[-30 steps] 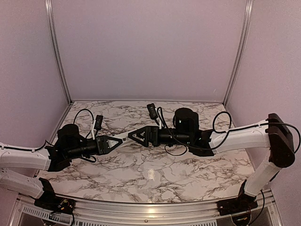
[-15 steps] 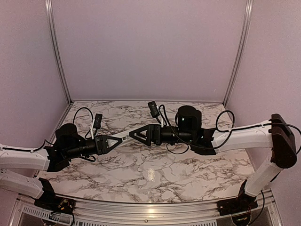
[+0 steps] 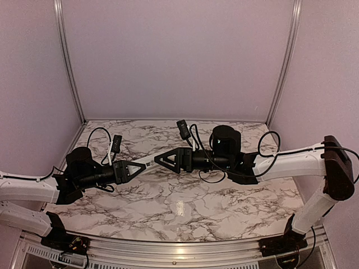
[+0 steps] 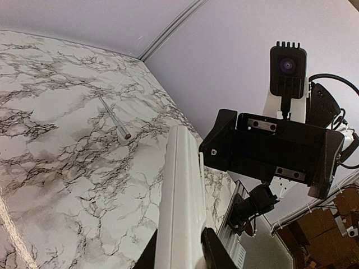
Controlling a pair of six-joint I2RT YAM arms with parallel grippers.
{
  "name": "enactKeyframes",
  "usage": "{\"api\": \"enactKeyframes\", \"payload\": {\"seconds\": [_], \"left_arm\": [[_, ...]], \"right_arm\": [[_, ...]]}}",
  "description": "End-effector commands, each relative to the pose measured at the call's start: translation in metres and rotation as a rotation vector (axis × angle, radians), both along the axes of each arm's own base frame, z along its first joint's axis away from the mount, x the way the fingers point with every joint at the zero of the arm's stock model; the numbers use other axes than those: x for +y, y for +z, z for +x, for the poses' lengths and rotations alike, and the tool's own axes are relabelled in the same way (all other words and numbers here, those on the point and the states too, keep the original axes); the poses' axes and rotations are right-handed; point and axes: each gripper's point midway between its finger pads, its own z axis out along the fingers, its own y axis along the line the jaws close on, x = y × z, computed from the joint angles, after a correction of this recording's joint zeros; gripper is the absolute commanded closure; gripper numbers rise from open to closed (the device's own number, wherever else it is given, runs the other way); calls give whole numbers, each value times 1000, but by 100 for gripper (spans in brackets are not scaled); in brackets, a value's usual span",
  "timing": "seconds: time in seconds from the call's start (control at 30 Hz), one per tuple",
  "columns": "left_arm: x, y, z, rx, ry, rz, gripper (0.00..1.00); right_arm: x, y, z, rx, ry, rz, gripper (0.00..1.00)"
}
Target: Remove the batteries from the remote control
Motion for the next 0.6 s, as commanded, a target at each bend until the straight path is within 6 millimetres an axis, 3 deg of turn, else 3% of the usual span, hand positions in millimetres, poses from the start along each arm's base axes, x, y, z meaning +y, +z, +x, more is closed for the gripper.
{"api": "enactKeyframes", "payload": {"seconds": [0.0,0.57], "left_arm": [[-16,52,-30,-161,-161,-128,100],[-15,49,-26,-159,-134,-110,100]], "right_arm": [[12,1,-38,13,169,11,7],[10,4,-43,14,188,22,8]]}}
